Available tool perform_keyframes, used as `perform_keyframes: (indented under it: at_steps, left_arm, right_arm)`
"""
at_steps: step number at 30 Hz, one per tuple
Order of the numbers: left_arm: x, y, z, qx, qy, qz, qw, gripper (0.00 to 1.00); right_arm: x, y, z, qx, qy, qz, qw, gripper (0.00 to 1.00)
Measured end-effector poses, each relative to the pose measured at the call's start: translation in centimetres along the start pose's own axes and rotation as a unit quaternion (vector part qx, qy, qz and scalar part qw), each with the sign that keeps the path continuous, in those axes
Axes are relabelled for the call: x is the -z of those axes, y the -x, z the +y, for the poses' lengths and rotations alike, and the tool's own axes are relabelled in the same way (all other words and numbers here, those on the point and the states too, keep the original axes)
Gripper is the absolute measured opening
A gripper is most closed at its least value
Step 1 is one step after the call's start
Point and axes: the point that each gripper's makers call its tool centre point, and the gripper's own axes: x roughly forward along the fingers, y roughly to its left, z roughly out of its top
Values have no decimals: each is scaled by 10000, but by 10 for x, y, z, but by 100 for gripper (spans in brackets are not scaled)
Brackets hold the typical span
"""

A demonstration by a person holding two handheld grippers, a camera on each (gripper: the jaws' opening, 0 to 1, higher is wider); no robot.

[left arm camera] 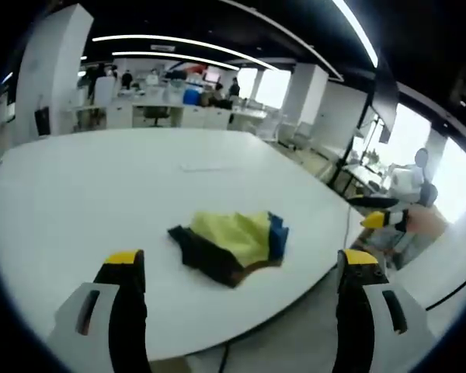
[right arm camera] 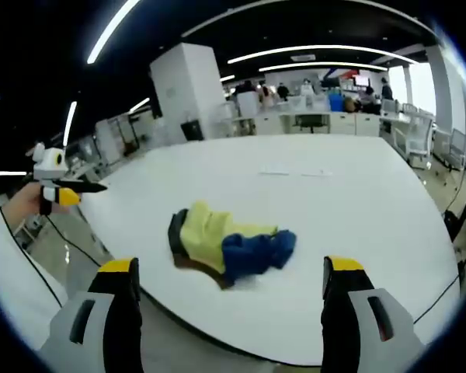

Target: Fold the garment on the visible template until the final outline fits inside the template.

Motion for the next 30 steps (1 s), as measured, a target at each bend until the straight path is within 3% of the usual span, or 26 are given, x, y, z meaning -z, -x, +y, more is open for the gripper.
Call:
perform_keyframes:
  at_steps: [30]
  left_arm:
    - [9, 1, -5, 55, -41, 147, 9999, 99]
  right_arm:
    - [7, -1, 7, -84, 36, 101, 9999, 97]
